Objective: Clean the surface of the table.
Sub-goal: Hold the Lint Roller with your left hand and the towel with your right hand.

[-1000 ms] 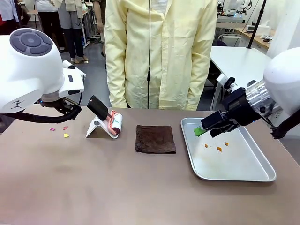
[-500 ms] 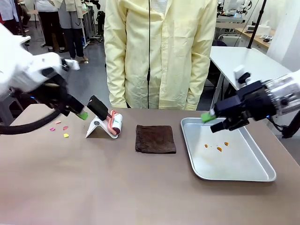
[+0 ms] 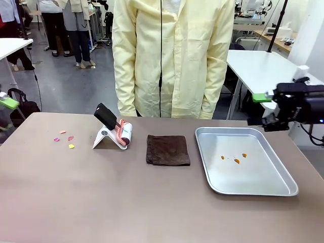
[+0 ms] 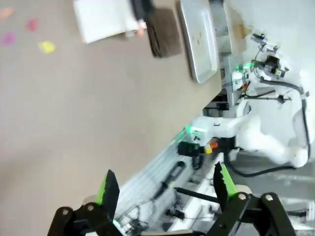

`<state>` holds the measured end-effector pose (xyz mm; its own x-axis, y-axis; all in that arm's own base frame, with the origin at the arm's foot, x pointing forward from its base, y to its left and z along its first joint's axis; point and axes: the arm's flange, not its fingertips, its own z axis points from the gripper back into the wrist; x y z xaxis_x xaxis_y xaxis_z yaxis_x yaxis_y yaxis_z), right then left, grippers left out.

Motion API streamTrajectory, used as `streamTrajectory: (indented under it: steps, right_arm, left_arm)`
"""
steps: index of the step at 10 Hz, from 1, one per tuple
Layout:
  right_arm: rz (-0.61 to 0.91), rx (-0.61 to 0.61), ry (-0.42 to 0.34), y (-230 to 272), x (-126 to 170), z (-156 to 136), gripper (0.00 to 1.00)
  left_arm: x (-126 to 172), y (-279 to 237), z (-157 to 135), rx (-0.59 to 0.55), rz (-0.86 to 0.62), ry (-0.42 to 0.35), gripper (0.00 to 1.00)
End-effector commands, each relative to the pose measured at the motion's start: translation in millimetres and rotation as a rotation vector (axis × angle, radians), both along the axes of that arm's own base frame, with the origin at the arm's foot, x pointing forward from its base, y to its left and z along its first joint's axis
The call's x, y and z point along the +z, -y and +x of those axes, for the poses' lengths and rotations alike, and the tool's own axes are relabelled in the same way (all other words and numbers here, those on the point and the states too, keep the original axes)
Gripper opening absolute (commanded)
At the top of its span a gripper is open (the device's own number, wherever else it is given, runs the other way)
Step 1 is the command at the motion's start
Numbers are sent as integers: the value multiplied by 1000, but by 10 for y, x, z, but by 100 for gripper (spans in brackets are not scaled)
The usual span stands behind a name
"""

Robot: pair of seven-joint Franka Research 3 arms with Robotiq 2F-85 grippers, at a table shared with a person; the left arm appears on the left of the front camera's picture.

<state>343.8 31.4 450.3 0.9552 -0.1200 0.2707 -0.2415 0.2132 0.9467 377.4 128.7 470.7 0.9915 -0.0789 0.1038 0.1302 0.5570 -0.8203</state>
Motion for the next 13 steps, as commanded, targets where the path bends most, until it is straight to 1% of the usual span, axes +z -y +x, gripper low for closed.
streamTrajectory:
  steps: [1, 2, 3, 4, 5, 6, 7, 8, 9, 13]
  right_arm:
    - [18, -15, 19, 118, -1027, -1402, 100]
    - [-7, -25, -8, 171, -1161, -1541, 100]
    - [-14, -38, 8, 217, -1262, -1691, 100]
    - [5, -99, 12, 318, -1369, -1840, 100]
    - [13, -136, -5, 385, -1430, -1921, 100]
    - [6, -148, 0, 410, -1452, -1932, 100]
    - [9, -183, 17, 424, -1459, -1921, 100]
    - [1, -234, 15, 402, -1463, -1882, 100]
    - [0, -155, -31, 1525, -1222, -321, 100]
    - [0, -155, -31, 1525, -1222, -321, 100]
  left_arm:
    - [17, -238, 97, 425, -230, -352, 100]
    - [23, -204, 112, 478, -287, -353, 100]
    - [20, -75, 127, 497, -331, -344, 100]
    - [-14, 83, -30, 550, -399, -334, 100]
    - [-43, 179, -198, 594, -449, -319, 100]
    - [-37, 270, -309, 609, -438, -303, 100]
    - [-24, 343, -313, 592, -410, -317, 100]
    - [13, 422, -220, 576, -293, -311, 100]
    - [-74, 199, -207, 588, -424, -352, 100]
    - [-74, 199, -207, 588, -424, -352, 100]
